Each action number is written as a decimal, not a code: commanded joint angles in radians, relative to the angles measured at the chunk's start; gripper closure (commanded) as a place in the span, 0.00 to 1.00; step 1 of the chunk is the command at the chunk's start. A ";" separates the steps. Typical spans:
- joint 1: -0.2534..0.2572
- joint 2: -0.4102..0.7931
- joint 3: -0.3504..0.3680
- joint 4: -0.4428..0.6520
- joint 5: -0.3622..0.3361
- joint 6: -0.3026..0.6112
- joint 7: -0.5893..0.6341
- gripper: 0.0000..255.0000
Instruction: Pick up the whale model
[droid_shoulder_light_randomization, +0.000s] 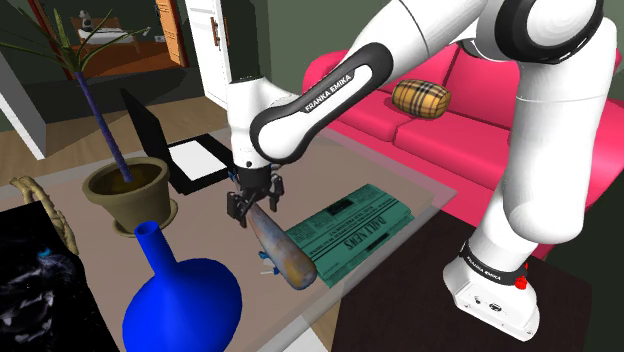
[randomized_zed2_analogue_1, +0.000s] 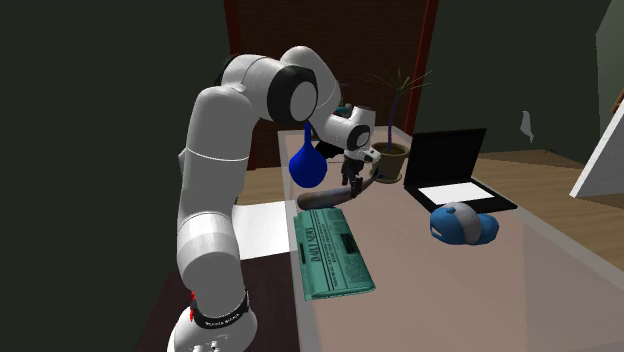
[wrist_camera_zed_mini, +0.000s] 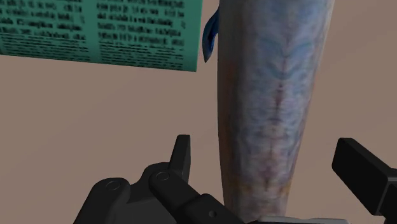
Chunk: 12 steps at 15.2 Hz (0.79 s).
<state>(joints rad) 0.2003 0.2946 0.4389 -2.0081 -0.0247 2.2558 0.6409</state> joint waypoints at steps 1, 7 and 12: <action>0.004 0.019 -0.004 -0.007 -0.009 0.025 0.004 0.00; 0.004 0.023 -0.005 -0.011 -0.012 0.033 0.005 1.00; 0.004 0.023 -0.005 -0.011 -0.011 0.032 0.005 1.00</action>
<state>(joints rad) 0.2041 0.3167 0.4335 -2.0183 -0.0363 2.2883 0.6459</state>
